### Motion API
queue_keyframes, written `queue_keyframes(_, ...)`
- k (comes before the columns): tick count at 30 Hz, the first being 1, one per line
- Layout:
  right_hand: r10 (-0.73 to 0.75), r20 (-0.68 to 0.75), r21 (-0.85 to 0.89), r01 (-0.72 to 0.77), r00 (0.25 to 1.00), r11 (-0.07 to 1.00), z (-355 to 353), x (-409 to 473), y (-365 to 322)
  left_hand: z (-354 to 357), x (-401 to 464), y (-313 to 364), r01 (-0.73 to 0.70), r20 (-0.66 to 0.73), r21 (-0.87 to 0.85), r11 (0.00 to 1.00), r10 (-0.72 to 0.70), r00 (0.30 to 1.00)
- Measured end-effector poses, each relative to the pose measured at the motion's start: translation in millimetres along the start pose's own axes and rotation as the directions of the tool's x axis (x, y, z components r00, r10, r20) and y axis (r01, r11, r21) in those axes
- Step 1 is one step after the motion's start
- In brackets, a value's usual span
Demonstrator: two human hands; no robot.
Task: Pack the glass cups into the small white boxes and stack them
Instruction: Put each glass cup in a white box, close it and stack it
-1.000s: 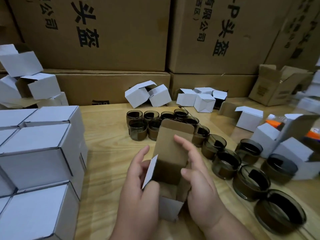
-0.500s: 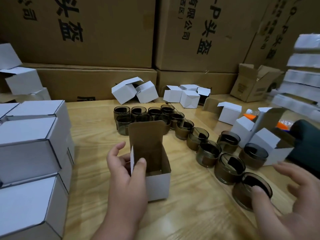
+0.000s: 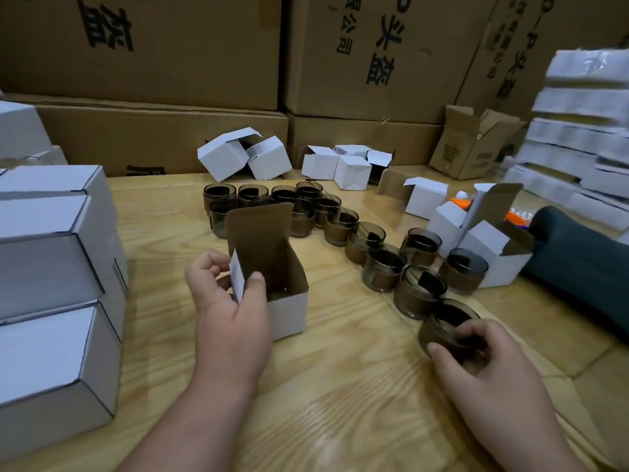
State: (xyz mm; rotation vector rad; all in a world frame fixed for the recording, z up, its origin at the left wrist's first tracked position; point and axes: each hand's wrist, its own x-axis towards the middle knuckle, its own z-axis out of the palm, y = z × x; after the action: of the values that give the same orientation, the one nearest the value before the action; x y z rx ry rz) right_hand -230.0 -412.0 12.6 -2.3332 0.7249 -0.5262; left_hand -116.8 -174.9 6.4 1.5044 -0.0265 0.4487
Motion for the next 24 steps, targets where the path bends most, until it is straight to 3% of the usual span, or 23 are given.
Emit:
queue_keyframes(5, -0.08, 0.037, 0.049, 0.078, 0.996, 0.996, 3, -15, 0, -1, 0, -3, -0.046, 0.041, 0.113, 0.993, 0.042, 0.998)
queue_keyframes(9, -0.127, 0.019, 0.266, 0.117, 0.992, 0.957, 10, -27, -14, 0, -1, -3, -0.062, 0.041, 0.122, 0.991, 0.057, 0.998)
queue_keyframes(12, -0.182, 0.042, 0.519, 0.134, 0.982, 0.844, 18, -29, -38, 0, -1, -3, -0.029, 0.037, 0.094, 0.995, 0.025, 0.999)
queue_keyframes(15, -0.324, 0.03, 0.662, 0.224, 0.946, 0.715, 21, -29, -81, -1, -1, 0, 0.001, 0.042, 0.056, 0.998, -0.004, 0.999)
queue_keyframes(20, -0.572, -0.032, 0.852, 0.321, 0.819, 0.413, 45, -26, -148, -2, 1, 2, 0.008, 0.025, 0.045, 0.999, -0.009, 1.0)
queue_keyframes(24, -0.645, 0.022, 0.833, 0.342, 0.764, 0.434, 73, -19, -173, 0, 3, -1, -0.042, 0.04, 0.062, 0.997, 0.04, 0.998)
